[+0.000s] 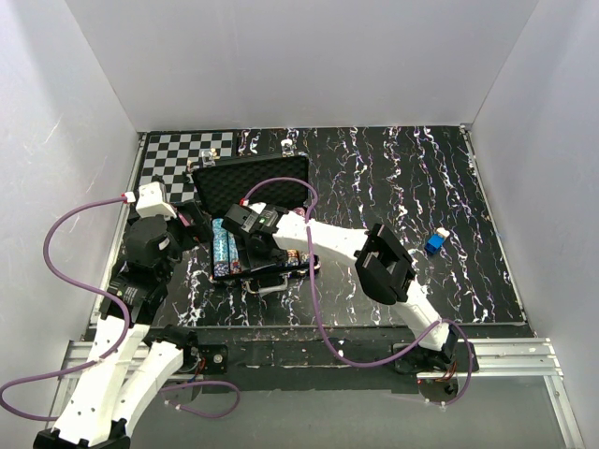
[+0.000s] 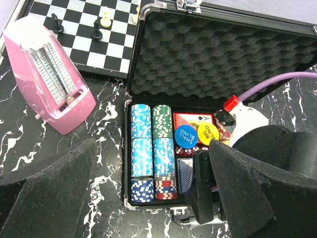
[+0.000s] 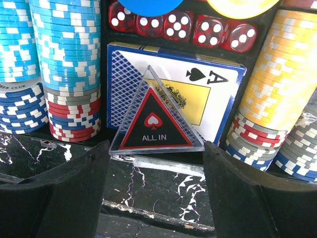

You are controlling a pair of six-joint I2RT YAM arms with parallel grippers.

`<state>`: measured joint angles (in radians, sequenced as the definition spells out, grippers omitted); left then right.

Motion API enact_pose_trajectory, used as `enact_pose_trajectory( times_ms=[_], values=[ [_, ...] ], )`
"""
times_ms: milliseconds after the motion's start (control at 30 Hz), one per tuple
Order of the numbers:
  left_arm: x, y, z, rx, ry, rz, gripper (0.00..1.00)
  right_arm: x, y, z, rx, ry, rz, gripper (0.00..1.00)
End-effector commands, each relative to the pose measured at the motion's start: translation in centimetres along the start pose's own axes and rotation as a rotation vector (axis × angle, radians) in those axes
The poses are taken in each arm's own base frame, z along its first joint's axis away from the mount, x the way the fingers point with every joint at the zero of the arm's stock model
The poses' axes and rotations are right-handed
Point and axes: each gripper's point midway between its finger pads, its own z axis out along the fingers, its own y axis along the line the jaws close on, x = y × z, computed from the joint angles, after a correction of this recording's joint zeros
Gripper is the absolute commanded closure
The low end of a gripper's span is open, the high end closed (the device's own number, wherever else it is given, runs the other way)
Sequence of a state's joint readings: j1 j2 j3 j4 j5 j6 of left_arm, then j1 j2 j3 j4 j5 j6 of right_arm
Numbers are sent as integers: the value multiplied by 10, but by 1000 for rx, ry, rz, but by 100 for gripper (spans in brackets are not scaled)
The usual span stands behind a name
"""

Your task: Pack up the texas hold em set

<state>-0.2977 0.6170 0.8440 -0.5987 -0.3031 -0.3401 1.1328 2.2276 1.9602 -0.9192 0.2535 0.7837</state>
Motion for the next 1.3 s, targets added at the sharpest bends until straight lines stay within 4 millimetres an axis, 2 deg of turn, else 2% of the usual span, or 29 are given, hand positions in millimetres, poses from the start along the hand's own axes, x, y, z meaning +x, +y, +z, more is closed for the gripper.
enact_pose_trajectory(
  times_ms=[0, 267, 467, 767, 1033, 1267],
  values=[
    [1, 0, 0, 3, -6, 11, 2, -2, -5, 2, 35, -6, 18, 30],
    [1, 0, 0, 4, -6, 11, 2, -4, -12, 1, 52, -15, 30, 21],
    [2, -2, 1, 11, -2, 14, 2, -7, -10, 1, 38, -16, 36, 11],
    [2, -2, 1, 12, 0, 16, 2, -18, -12, -5, 26, -53, 44, 9],
    [-3, 2, -2, -6, -18, 7, 2, -36, 8, -31, -125, -141, -22, 4],
    [-4, 3, -2, -9, -29, 8, 2, -55, 5, -66, -168, -266, -44, 4]
  ],
)
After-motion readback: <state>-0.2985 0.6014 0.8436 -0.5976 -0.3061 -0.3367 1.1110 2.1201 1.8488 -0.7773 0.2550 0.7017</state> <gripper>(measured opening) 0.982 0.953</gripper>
